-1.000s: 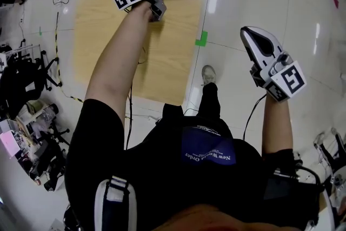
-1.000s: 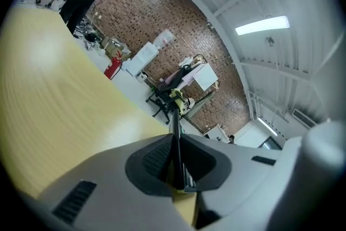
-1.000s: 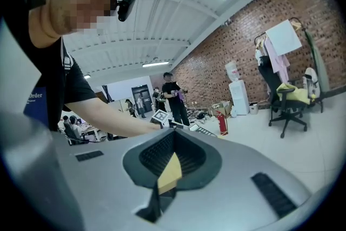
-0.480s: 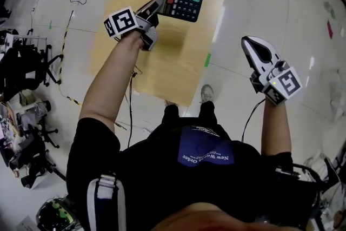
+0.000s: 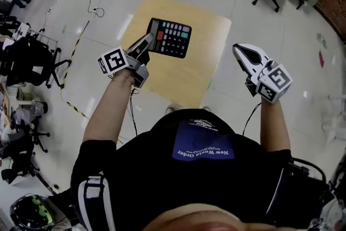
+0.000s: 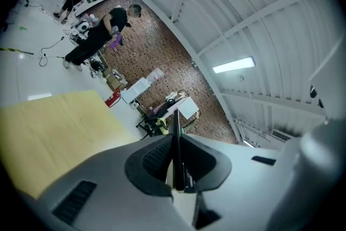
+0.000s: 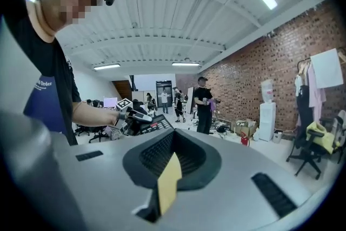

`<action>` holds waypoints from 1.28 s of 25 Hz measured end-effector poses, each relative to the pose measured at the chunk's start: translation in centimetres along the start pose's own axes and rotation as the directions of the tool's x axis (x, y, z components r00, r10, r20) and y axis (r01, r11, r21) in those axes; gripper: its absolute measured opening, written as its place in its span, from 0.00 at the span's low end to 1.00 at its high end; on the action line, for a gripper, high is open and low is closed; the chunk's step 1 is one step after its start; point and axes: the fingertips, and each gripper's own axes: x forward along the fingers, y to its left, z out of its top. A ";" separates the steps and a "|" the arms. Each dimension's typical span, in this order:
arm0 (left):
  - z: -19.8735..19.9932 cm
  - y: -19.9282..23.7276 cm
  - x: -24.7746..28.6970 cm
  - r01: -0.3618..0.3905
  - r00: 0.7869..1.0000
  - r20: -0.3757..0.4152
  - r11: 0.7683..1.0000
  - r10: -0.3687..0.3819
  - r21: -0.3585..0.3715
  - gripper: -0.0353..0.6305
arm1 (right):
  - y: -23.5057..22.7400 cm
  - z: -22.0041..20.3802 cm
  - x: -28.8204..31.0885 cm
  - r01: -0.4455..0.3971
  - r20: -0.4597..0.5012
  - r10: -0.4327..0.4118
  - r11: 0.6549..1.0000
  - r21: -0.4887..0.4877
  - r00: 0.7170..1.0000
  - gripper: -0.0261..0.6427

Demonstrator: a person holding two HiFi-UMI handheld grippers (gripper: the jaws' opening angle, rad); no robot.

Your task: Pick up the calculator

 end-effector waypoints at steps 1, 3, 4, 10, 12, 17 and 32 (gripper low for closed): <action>-0.4 -0.3 -2.2 -0.007 1.000 0.009 1.000 0.007 -0.009 0.13 | 1.5 0.1 0.3 -0.011 -0.003 0.011 1.000 -0.001 1.000 0.02; -0.9 -1.4 -5.4 -0.008 1.000 0.027 1.000 0.008 -0.025 0.13 | 3.4 0.7 0.6 -0.035 0.002 0.035 0.999 0.007 0.999 0.02; -1.0 -2.0 -6.8 -0.004 0.999 0.037 0.999 0.006 -0.033 0.13 | 4.2 1.1 0.9 -0.048 0.008 0.048 0.999 0.015 0.999 0.02; -2.7 -3.5 -13.8 -0.018 0.997 0.079 0.999 0.022 -0.051 0.13 | 8.9 1.1 2.6 -0.133 0.050 0.131 0.990 0.050 0.990 0.02; -3.6 -3.8 -14.7 -0.002 0.994 0.105 0.997 0.011 -0.083 0.13 | 9.6 0.8 3.0 -0.158 0.059 0.154 0.986 0.062 0.986 0.02; -4.5 -3.5 -16.5 0.027 0.986 0.169 0.990 -0.004 -0.137 0.13 | 11.3 1.7 4.4 -0.207 0.077 0.201 0.975 0.083 0.977 0.02; -3.4 -3.5 -17.6 0.023 0.981 0.195 0.994 -0.001 -0.107 0.13 | 12.0 2.3 5.5 -0.204 0.040 0.202 0.976 0.074 0.979 0.02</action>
